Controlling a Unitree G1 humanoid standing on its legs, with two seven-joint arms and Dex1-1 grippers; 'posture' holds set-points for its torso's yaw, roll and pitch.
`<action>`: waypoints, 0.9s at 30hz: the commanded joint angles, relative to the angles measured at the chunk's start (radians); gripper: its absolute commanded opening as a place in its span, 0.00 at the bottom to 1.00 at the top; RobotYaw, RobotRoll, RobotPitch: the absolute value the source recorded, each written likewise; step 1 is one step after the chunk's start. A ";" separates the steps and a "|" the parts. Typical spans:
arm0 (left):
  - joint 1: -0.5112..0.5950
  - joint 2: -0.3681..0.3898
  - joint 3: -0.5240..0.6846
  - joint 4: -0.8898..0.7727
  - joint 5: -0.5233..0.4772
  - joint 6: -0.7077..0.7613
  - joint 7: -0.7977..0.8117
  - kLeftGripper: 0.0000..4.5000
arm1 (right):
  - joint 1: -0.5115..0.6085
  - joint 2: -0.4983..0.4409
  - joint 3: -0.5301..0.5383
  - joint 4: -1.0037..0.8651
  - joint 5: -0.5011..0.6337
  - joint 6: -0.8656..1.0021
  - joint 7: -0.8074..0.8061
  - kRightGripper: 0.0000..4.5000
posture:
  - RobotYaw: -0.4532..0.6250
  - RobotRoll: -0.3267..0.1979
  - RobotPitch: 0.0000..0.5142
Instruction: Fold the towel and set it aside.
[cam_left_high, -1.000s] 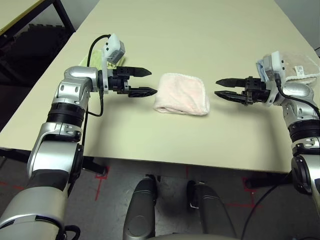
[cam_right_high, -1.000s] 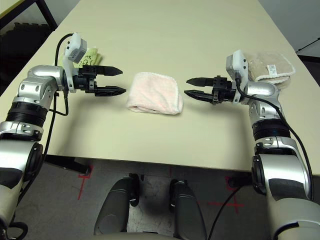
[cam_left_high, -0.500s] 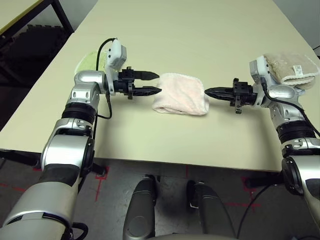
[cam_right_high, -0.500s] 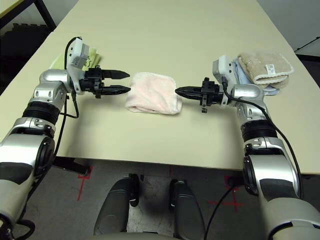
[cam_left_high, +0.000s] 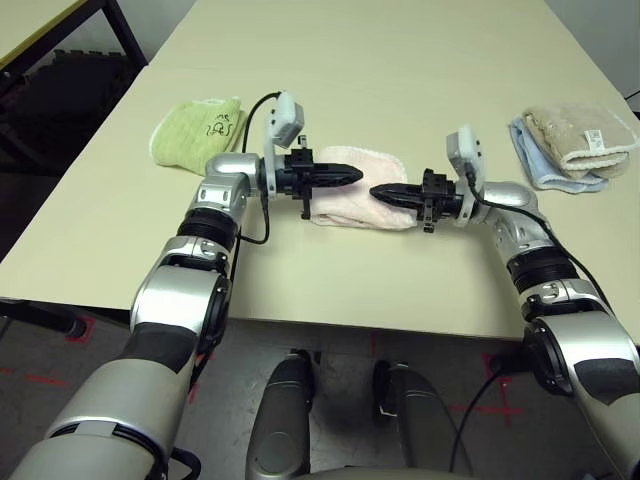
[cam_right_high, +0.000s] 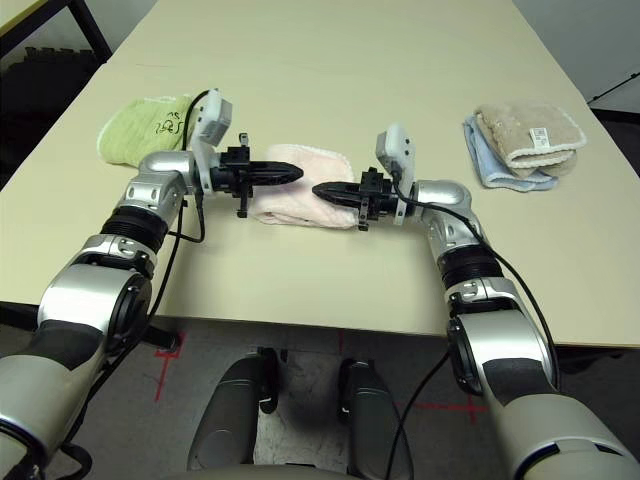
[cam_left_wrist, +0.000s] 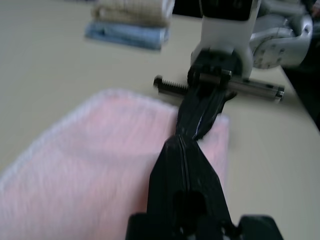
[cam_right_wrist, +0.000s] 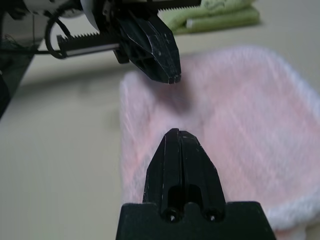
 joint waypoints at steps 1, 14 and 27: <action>0.032 0.027 -0.030 0.045 0.066 -0.027 0.011 0.01 | 0.026 -0.001 0.020 0.064 -0.044 -0.035 -0.037 0.00 | 0.49 0.62 0.34; 0.032 0.107 -0.026 0.086 0.139 -0.073 0.041 0.01 | 0.018 -0.060 0.017 0.108 -0.064 -0.080 -0.028 0.00 | 0.50 0.62 0.33; -0.156 0.044 0.148 0.083 -0.013 0.065 0.074 0.01 | -0.116 -0.060 -0.098 0.013 0.067 0.029 -0.049 0.00 | 0.50 0.62 0.33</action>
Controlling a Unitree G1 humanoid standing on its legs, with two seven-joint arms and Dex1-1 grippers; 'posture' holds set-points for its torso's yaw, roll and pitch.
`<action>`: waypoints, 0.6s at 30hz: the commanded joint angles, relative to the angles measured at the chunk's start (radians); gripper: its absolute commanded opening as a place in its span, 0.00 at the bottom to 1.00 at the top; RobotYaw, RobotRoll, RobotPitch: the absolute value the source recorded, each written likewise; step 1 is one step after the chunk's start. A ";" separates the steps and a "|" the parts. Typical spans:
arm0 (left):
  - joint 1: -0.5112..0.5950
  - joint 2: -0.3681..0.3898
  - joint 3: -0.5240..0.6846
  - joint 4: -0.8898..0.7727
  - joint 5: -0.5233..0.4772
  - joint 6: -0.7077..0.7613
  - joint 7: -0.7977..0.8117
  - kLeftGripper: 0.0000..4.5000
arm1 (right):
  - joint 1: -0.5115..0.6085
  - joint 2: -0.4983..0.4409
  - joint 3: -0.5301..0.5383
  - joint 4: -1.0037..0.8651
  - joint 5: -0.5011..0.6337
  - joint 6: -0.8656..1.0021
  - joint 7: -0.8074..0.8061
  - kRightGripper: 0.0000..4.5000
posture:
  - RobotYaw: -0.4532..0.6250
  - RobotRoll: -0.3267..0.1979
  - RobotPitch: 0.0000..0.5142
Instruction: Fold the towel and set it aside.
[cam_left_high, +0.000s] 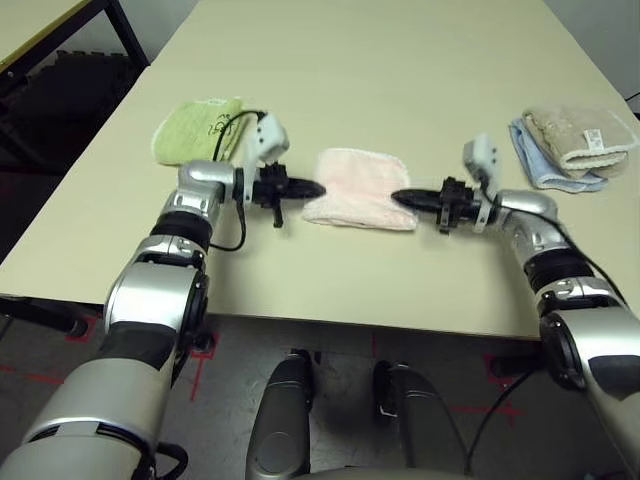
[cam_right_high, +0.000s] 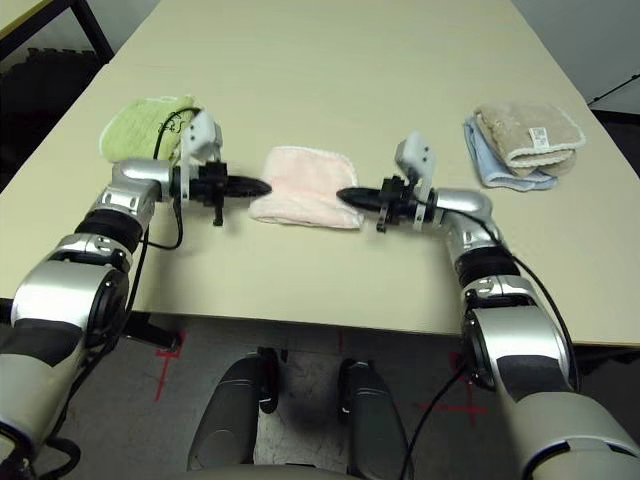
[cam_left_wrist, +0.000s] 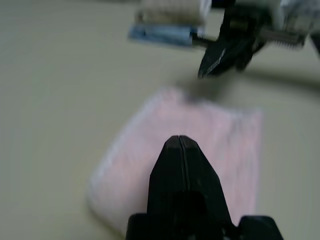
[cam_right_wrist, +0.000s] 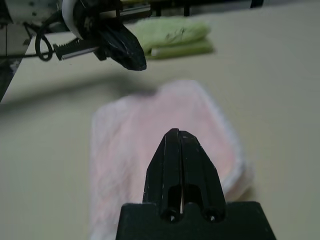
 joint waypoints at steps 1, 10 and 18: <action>-0.008 -0.032 0.032 0.029 -0.018 0.054 0.075 0.01 | -0.006 0.043 0.017 0.030 -0.038 -0.012 -0.092 0.00 | 0.50 0.62 0.33; 0.037 -0.081 0.013 0.075 0.032 0.059 0.189 0.01 | -0.065 0.151 0.033 0.198 -0.123 -0.086 -0.266 0.00 | 0.48 0.62 0.36; 0.085 -0.077 -0.012 0.079 0.076 0.035 0.199 0.01 | -0.066 0.185 0.055 0.257 -0.183 -0.116 -0.349 0.00 | 0.47 0.62 0.38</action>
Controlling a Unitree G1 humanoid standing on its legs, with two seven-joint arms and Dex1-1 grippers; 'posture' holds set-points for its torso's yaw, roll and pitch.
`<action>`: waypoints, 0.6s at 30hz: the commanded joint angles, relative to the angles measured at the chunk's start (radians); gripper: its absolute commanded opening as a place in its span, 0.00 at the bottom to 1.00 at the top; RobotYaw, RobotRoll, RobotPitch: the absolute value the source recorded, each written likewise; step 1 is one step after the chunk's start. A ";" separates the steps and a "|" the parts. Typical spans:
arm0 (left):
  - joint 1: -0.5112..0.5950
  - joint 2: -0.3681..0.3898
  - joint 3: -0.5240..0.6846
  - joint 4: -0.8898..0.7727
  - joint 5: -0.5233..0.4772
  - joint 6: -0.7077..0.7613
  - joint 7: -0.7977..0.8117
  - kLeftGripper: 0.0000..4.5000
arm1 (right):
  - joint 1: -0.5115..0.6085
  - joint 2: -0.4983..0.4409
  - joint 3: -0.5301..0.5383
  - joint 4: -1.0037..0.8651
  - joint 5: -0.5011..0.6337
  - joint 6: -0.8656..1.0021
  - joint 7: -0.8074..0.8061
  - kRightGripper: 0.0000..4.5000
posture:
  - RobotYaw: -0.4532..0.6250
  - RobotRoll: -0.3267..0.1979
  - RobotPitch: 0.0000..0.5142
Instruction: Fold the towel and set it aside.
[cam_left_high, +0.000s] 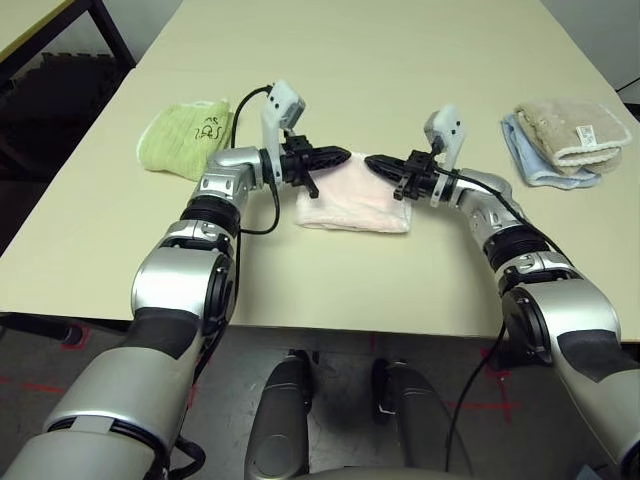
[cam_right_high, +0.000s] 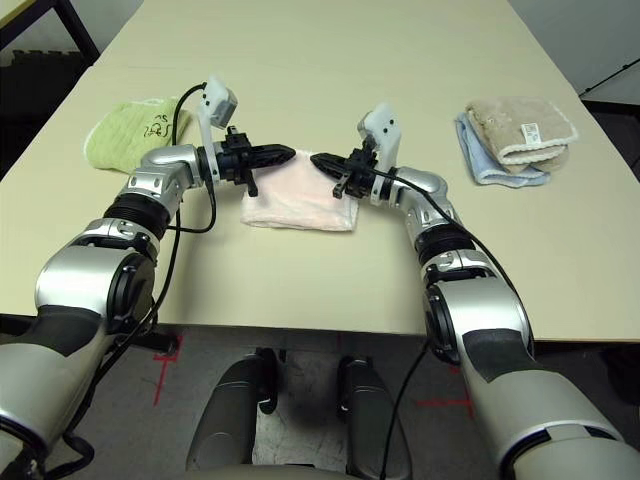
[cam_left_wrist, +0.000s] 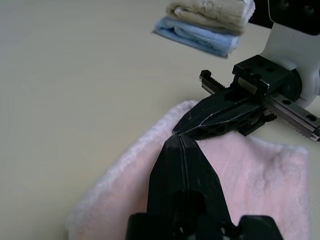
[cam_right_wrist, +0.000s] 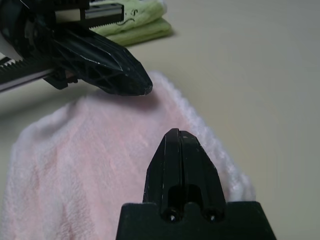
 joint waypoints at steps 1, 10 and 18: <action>0.033 0.004 -0.017 0.019 0.029 -0.013 0.006 0.01 | 0.004 0.003 0.009 0.024 -0.023 -0.018 -0.018 0.00 | 0.47 0.62 0.39; 0.061 0.006 0.005 0.052 0.045 -0.027 0.196 0.01 | 0.016 0.009 0.010 0.014 -0.043 -0.023 -0.037 0.00 | 0.43 0.62 0.41; 0.066 0.013 0.024 0.056 0.046 -0.028 0.261 0.01 | 0.069 -0.010 0.026 0.008 -0.070 -0.021 -0.043 0.00 | 0.43 0.62 0.42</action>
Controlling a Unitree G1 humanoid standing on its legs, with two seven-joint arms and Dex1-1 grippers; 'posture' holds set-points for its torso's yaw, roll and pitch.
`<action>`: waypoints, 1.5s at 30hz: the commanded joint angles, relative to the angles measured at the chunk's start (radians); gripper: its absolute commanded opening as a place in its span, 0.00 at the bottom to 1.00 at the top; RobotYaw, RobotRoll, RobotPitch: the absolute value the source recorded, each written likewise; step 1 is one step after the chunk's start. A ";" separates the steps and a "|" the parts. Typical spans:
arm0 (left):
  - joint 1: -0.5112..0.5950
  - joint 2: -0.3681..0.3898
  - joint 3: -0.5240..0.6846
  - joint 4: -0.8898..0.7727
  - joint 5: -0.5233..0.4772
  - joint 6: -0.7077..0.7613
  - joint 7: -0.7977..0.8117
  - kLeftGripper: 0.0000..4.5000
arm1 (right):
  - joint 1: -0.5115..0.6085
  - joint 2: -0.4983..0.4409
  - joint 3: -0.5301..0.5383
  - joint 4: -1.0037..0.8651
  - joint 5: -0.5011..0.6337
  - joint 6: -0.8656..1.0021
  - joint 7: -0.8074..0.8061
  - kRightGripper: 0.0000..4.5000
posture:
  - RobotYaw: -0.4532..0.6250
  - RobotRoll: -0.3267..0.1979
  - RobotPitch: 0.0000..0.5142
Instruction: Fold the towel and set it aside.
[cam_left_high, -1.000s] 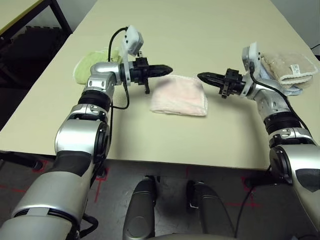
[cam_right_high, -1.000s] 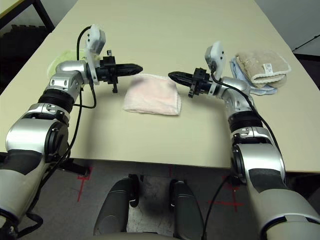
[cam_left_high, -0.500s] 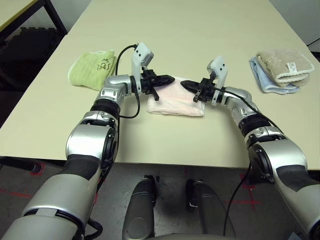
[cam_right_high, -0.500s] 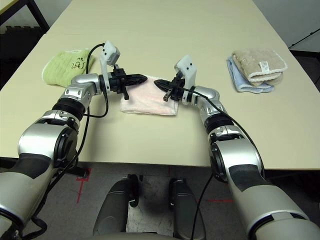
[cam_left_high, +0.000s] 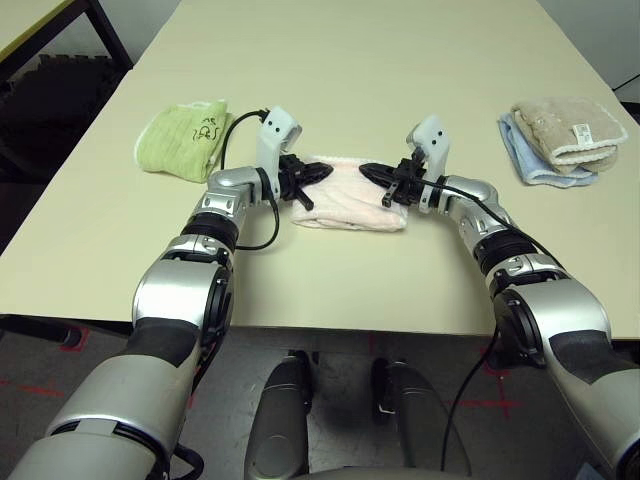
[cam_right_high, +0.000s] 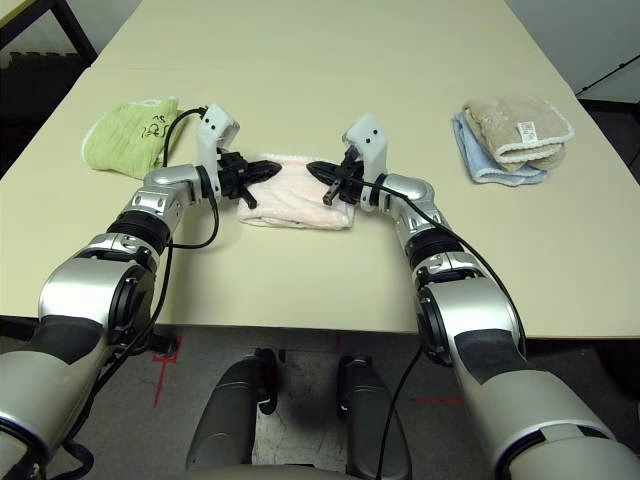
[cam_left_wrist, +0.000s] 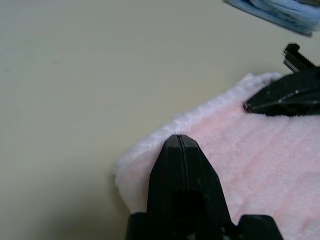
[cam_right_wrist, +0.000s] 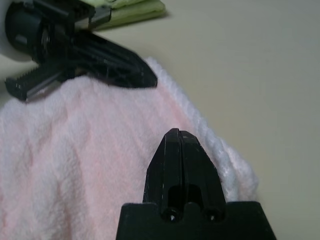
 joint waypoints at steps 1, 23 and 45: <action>0.027 0.008 -0.008 0.023 0.022 -0.001 -0.011 0.01 | 0.042 -0.012 0.013 0.007 -0.018 0.003 -0.004 0.00 | 0.43 0.62 0.42; -0.008 0.164 0.027 -0.129 -0.070 -0.105 -0.429 0.01 | 0.108 -0.198 -0.116 -0.287 0.224 0.035 0.334 0.00 | 0.49 0.62 0.33; 0.220 0.299 -0.027 -0.449 -0.162 0.028 -0.669 1.00 | 0.301 -0.385 -0.031 -0.522 0.218 0.142 0.511 0.99 | 0.49 0.62 0.33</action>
